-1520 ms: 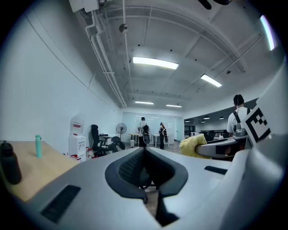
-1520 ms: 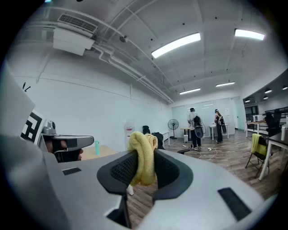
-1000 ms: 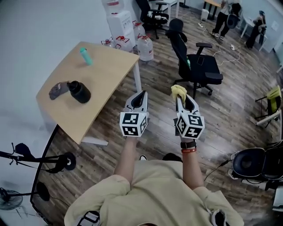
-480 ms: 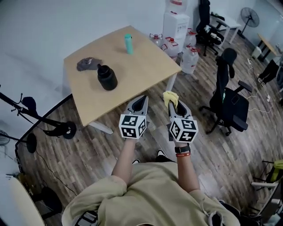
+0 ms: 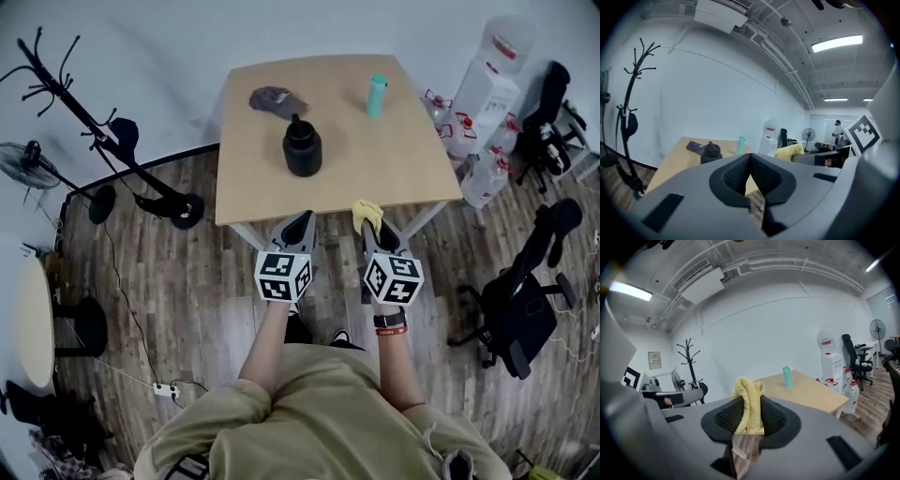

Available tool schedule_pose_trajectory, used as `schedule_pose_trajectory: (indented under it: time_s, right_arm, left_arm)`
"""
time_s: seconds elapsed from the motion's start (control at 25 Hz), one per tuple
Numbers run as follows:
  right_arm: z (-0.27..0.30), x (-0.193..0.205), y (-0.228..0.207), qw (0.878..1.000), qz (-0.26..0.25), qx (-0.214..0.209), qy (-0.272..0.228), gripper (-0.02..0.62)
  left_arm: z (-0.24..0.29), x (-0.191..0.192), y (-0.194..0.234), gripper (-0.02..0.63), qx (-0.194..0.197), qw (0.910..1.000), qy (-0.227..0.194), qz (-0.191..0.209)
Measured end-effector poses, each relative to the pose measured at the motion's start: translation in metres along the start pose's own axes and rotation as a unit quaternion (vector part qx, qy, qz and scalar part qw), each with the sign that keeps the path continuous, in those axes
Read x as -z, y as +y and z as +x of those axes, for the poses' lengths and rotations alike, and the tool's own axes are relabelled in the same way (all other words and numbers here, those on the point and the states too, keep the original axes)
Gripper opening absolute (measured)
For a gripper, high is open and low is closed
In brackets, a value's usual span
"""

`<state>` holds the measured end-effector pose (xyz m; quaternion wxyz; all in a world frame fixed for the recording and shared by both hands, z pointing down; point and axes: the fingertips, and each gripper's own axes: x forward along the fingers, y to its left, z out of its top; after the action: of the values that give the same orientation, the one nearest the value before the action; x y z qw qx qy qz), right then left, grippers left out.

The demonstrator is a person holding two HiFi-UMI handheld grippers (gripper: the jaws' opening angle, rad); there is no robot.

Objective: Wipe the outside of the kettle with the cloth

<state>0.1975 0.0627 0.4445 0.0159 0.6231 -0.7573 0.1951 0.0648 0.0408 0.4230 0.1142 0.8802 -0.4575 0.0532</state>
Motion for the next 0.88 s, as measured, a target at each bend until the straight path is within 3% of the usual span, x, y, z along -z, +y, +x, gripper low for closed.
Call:
schedule_pose_trajectory:
  time_s: [0.16, 0.36, 0.6, 0.88]
  right_arm:
    - [0.065, -0.004, 0.040, 0.999, -0.008, -0.035, 0.010, 0.118]
    - [0.147, -0.027, 0.090, 0.998, -0.020, -0.055, 0.011, 0.118]
    - [0.229, -0.048, 0.129, 0.999, -0.013, -0.038, 0.007, 0.118]
    - [0.291, -0.026, 0.145, 0.999, 0.004, -0.020, 0.036, 0.118]
  left_arm:
    - [0.012, -0.012, 0.065, 0.023, -0.030, 0.9995, -0.009, 0.002]
    - [0.041, -0.038, 0.150, 0.023, -0.039, 0.9989, -0.024, -0.004]
    - [0.073, -0.060, 0.229, 0.023, -0.018, 0.9995, -0.026, -0.002]
    - [0.106, -0.050, 0.290, 0.023, -0.001, 0.9998, -0.016, -0.010]
